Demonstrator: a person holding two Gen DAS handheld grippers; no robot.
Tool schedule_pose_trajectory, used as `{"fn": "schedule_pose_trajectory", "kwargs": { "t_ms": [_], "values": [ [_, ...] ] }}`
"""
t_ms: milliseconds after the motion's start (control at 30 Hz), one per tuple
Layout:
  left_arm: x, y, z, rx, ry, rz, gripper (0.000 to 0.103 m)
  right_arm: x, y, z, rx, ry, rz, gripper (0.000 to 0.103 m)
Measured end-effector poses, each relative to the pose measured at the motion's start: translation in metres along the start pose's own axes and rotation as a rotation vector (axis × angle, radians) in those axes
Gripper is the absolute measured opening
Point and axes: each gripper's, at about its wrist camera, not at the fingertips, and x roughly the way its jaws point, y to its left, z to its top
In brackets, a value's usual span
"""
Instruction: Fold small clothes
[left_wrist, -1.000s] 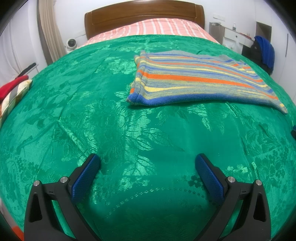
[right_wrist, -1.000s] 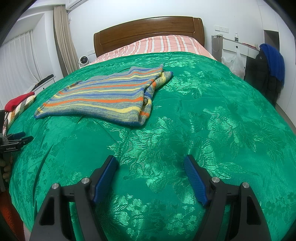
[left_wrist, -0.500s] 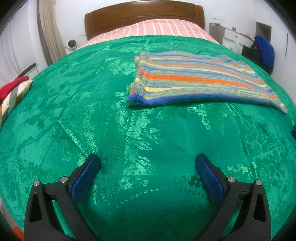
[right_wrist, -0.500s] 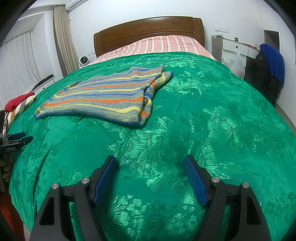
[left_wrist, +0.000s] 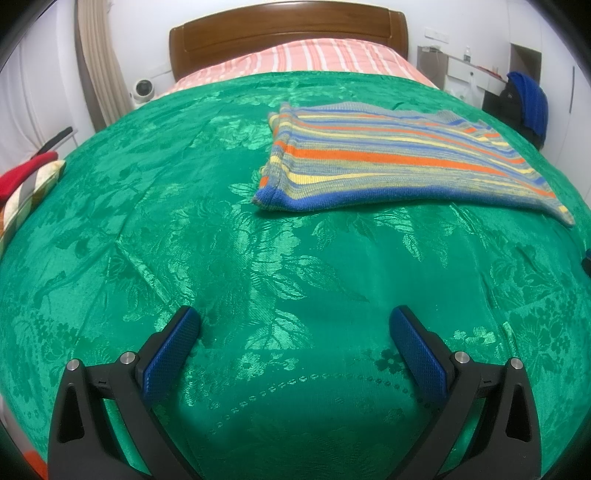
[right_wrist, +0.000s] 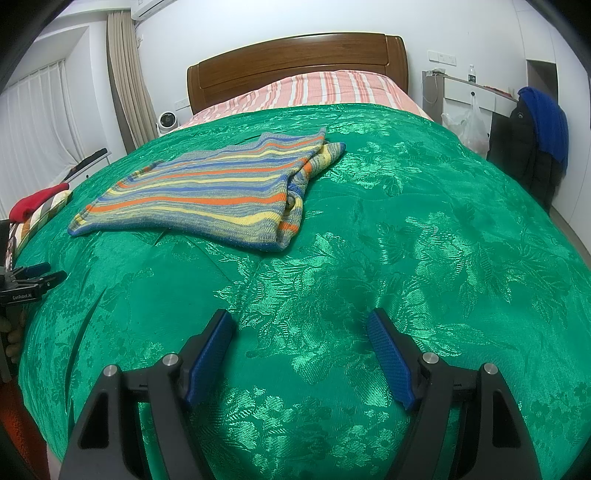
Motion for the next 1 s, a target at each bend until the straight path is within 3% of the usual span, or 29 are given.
{"fn": "schedule_pose_trajectory", "kwargs": {
  "t_ms": [367,500,667,733,800,867,967,1000],
  "values": [
    [-0.003,0.000,0.007,0.003,0.031,0.023,0.102,0.000,0.000,0.000,0.001,0.000,0.001,0.075],
    [-0.021,-0.019,0.025,0.067,0.033,0.009,0.100,-0.001,0.000,0.001,0.006,0.005,0.003,0.075],
    [-0.046,-0.097,0.054,0.299,-0.049,-0.140,0.100,-0.014,-0.007,0.011,0.052,0.033,0.037,0.075],
    [-0.041,-0.143,0.063,0.428,-0.060,-0.204,0.093,-0.025,-0.016,0.016,0.096,0.014,0.058,0.075],
    [-0.029,-0.185,0.068,0.531,-0.064,-0.236,0.082,-0.035,-0.033,0.024,0.158,0.004,0.083,0.075],
    [-0.006,-0.231,0.071,0.632,-0.062,-0.254,0.078,-0.038,-0.057,0.036,0.239,0.011,0.129,0.075],
    [0.024,-0.280,0.074,0.704,-0.067,-0.245,0.069,-0.026,-0.086,0.063,0.327,0.045,0.211,0.075],
    [0.034,-0.291,0.078,0.710,-0.077,-0.239,0.059,-0.021,-0.092,0.072,0.340,0.055,0.236,0.075]
  ]
}}
